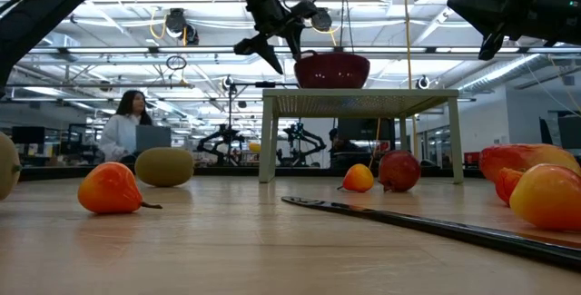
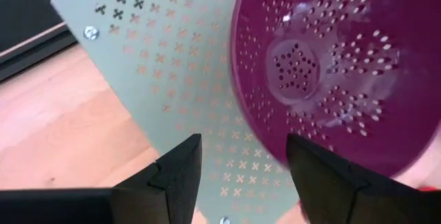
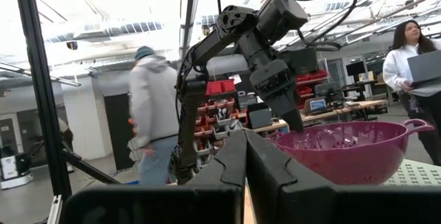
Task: Pick & Place Fruit
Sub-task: Put the brown kiwi into the violet strainer bowl on the shelf
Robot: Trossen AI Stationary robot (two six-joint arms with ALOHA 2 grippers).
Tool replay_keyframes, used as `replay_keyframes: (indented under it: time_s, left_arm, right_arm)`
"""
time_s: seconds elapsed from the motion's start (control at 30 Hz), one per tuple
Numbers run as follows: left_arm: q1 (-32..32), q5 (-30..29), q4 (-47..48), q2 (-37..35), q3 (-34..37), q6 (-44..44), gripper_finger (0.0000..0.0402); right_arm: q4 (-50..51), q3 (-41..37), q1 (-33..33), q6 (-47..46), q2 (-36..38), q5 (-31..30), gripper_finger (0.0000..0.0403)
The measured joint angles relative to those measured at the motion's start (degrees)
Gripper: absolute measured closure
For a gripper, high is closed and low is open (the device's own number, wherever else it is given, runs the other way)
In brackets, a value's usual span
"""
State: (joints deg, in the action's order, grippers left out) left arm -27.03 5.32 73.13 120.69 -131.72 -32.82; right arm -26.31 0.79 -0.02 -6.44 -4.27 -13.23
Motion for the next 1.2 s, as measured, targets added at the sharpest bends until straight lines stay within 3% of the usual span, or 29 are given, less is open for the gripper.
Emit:
replay_keyframes:
  time_s: [0.7,1.2]
  left_arm:
    - [0.65,-4.82,0.78,-8.68,0.0,0.2,0.0188]
    - [20.7,-17.53,0.73,-17.56,-0.02,-0.52,0.0188]
  right_arm:
    - [0.01,-0.01,0.01,-3.23,0.02,-0.11,0.0403]
    - [-0.04,0.01,0.01,-3.19,0.02,-0.17,0.0403]
